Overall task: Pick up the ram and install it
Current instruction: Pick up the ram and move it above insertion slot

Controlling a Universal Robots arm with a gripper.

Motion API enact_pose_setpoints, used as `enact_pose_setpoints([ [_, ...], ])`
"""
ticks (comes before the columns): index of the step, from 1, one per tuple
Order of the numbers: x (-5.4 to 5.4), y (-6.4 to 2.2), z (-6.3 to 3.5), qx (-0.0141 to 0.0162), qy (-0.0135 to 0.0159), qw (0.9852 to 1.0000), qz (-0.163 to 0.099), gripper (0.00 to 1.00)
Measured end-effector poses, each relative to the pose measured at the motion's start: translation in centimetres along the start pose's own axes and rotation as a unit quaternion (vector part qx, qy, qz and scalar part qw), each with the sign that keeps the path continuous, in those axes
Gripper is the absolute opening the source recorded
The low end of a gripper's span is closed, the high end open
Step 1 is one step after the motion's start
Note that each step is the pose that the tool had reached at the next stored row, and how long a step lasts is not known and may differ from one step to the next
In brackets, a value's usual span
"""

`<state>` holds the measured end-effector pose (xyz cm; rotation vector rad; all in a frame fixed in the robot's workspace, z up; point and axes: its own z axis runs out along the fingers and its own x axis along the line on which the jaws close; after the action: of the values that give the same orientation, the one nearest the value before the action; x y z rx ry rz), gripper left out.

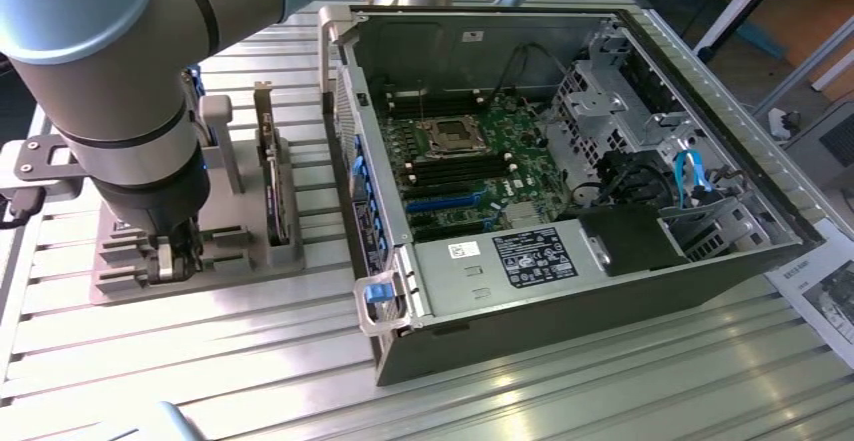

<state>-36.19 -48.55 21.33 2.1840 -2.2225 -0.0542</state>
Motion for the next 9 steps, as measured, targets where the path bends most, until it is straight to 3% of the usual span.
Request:
enact_pose_setpoints([
  [9,-0.01,-0.1,0.45,0.0001,-0.0001,1.0,0.0,0.25],
])
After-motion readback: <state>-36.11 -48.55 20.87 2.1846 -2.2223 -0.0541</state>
